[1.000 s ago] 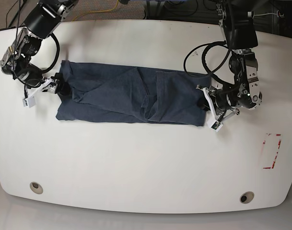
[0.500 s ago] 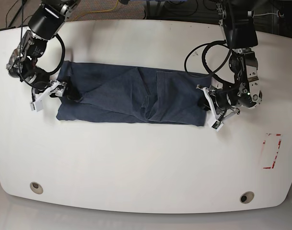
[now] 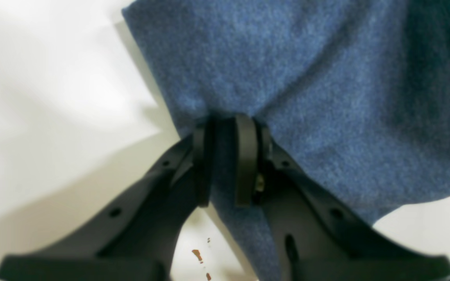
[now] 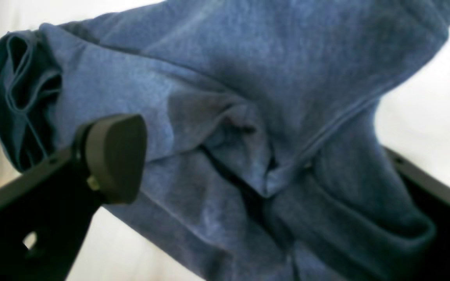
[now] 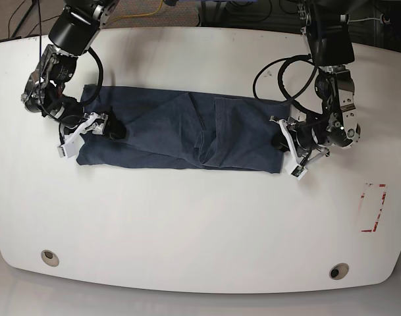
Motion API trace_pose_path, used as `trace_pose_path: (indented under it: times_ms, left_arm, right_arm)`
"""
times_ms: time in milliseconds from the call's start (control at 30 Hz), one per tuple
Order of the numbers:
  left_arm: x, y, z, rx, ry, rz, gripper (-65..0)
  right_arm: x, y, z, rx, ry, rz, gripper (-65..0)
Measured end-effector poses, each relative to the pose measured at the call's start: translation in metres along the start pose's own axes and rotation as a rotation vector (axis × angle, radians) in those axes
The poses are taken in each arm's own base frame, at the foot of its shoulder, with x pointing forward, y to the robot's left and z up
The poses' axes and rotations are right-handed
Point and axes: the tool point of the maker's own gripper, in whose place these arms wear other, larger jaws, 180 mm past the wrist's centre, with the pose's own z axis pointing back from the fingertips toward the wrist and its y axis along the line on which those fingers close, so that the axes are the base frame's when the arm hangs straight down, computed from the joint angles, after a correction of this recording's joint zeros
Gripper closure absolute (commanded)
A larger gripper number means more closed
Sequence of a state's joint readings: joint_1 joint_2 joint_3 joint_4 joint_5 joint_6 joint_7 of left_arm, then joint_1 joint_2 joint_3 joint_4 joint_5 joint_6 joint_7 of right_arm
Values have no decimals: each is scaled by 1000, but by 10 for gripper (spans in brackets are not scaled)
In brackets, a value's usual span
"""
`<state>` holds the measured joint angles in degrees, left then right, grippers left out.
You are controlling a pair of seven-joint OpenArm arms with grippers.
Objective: Layout the t-shirt on the table in an organized manner, then fold the t-shirt properly
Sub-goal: 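Grasp the opposite strip end with the right gripper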
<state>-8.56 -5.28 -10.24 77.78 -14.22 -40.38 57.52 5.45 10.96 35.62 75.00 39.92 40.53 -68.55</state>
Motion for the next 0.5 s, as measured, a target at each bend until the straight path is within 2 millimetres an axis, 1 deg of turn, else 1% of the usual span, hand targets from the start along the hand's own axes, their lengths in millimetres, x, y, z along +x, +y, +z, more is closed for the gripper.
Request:
trace_pose_path:
  times_ms: [33,67,100,300,367,400,500]
  left_arm:
    - [0,0,0,0,1,0,-75]
    - [0,0,0,2,2,-1,-75]
    - [0,0,0,2,2,-2,-75]
    - [-2,-1,0,-2,-2,3,-75]
    - [-3,-1,0,-2,-1,3,-75]
    - [-3,-1,0,-1,0,2,-75]
    - [-3,-1,0,-1,0,2,-75]
  right_arm:
    - [0,0,0,-1,-1,0,-517]
    - [1,0,0,-1,-3,0,-485]
    - [1,-1,0,-4,-4,1,-436]
    - [-7,-4,-2,-23,33,-7,-141]
    - [-8,-4,-3,-23,40,-7,-76]
    - [-9,-4,-3,-24,45,-7,-62]
    - [-8,-4,-3,-25,47,-2,-59]
